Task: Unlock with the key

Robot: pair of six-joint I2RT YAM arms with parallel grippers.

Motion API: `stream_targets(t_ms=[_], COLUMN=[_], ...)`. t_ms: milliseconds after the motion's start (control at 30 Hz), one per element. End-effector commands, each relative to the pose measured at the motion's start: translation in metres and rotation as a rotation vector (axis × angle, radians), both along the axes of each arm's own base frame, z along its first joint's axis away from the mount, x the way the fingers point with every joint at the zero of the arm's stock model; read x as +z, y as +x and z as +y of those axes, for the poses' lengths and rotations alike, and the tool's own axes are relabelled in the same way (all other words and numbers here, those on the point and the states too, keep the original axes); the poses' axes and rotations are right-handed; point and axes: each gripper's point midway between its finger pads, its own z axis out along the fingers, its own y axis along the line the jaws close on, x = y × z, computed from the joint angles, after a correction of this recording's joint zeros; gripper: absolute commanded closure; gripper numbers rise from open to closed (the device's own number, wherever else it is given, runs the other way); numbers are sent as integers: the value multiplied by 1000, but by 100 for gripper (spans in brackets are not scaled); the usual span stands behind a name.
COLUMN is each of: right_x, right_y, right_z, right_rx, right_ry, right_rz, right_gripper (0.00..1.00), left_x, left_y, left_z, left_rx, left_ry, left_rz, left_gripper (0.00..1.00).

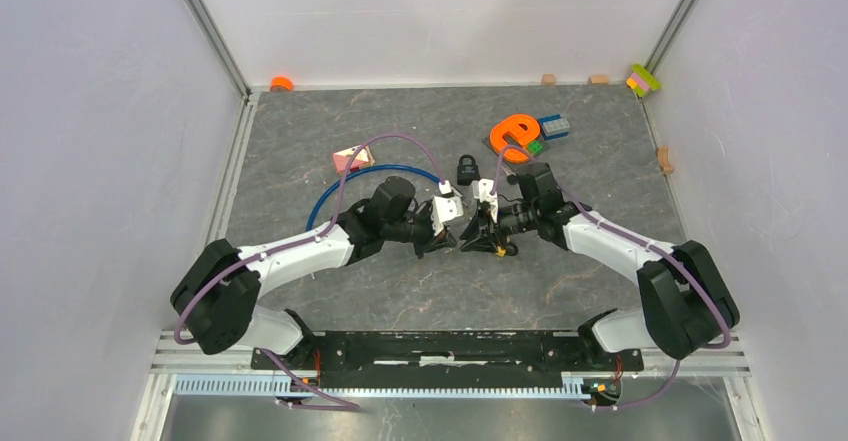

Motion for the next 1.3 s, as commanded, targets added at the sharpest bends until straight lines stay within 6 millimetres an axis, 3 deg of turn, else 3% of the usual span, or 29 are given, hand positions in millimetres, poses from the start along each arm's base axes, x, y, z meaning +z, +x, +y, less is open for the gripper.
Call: stream_targets(t_ms=[0, 400, 500, 700, 767, 867, 933, 1100, 1267], right_x=[16, 14, 13, 16, 21, 35, 50, 71, 83], right_y=[7, 7, 8, 13, 18, 24, 28, 26, 25], right_z=[9, 11, 11, 10, 9, 10, 11, 14, 11], right_rx=[20, 17, 11, -17, -37, -58, -70, -78, -87], right_ry=[33, 21, 17, 7, 8, 29, 62, 142, 205], right_rz=[-41, -35, -38, -63, -84, -118, -147, -128, -58], right_gripper=[67, 82, 100, 100, 100, 100, 100, 100, 100], left_x=[12, 12, 13, 18, 26, 42, 58, 91, 110], left_y=[0, -1, 0, 3, 7, 13, 15, 19, 18], left_z=[-7, -8, -8, -7, -5, 1, 1, 1, -2], left_rx=[-35, -36, -35, -16, -6, -3, -19, -31, -50], left_ry=[-43, -44, -46, -53, -70, -107, -138, -224, -271], left_rz=[-35, -30, -31, -42, -53, -45, -25, 52, 94], left_gripper=[98, 98, 98, 98, 86, 50, 37, 27, 31])
